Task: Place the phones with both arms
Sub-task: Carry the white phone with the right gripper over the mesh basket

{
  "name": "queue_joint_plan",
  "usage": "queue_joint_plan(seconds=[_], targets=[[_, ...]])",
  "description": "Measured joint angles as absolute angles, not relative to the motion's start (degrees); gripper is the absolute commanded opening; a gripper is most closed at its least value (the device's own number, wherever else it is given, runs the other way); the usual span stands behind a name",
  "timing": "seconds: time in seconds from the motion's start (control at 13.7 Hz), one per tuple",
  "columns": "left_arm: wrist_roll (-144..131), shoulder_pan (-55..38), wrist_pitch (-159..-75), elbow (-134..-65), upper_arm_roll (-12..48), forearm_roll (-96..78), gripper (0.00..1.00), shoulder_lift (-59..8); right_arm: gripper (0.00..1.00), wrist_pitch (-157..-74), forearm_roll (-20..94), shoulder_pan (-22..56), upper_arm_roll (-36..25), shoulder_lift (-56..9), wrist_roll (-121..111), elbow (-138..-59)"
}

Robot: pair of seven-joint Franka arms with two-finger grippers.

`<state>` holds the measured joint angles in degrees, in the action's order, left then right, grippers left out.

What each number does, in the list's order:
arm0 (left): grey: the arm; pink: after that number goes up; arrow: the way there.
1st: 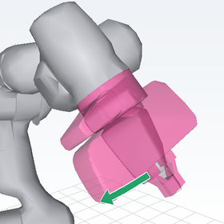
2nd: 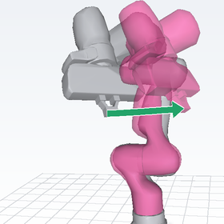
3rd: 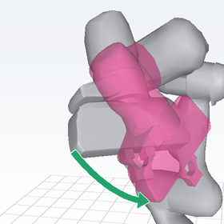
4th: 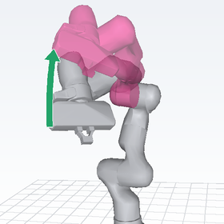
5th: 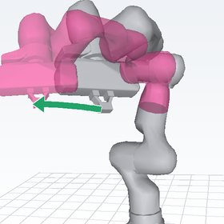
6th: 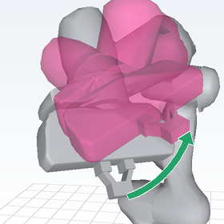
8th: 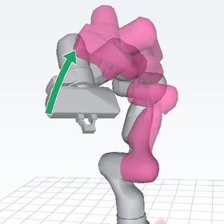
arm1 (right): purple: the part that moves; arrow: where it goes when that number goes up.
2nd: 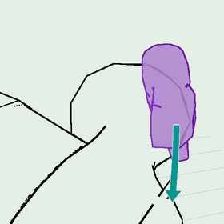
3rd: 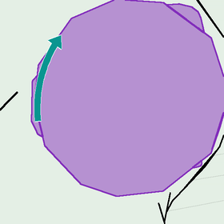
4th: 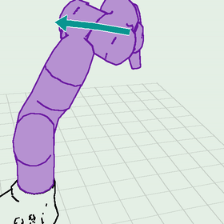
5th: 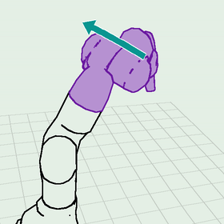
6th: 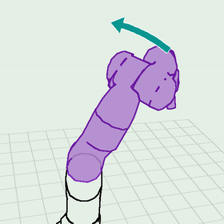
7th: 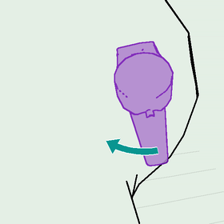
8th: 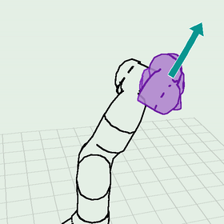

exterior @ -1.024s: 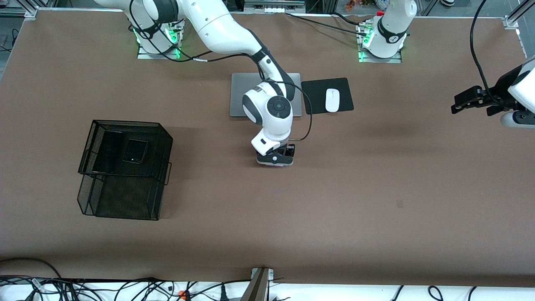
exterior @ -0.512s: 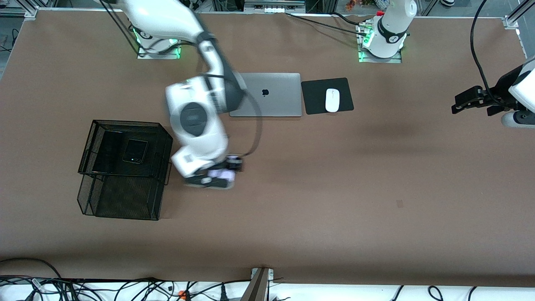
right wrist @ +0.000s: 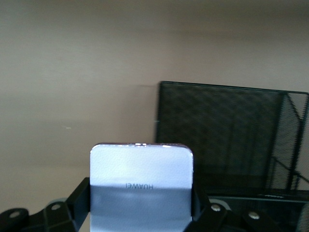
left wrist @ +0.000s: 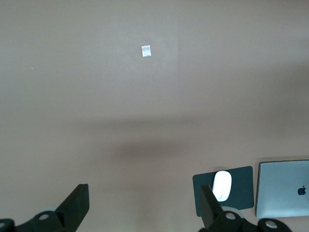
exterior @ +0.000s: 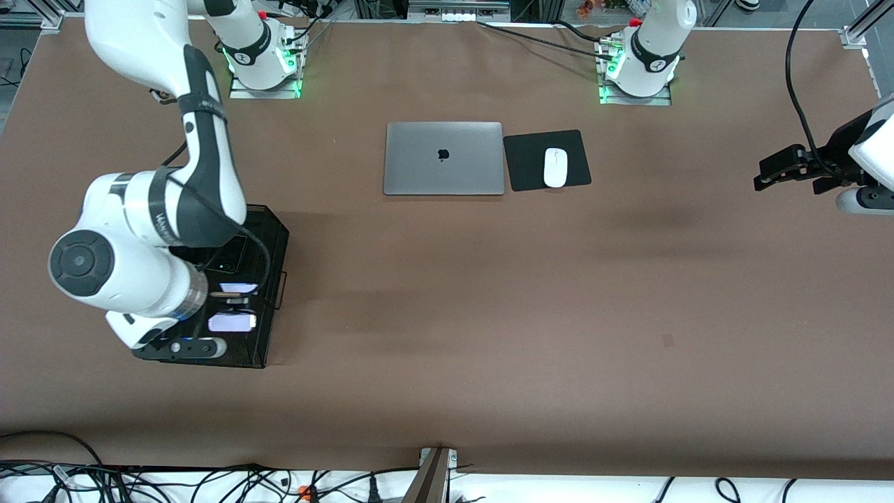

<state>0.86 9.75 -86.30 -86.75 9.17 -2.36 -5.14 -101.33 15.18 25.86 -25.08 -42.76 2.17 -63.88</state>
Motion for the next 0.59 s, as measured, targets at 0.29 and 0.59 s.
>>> queue_joint_plan(seconds=[0.29,0.59], targets=[[0.9,9.7,-86.3,-86.7,9.2,-2.4,1.00,-5.1,0.00,-105.9,11.0,23.7,-25.1,-46.6,0.6,-64.8],[0.4,9.7,-86.3,-86.7,9.2,-2.4,1.00,-5.1,0.00,-112.3,12.6,19.8,-24.9,-51.0,-0.5,-65.2]])
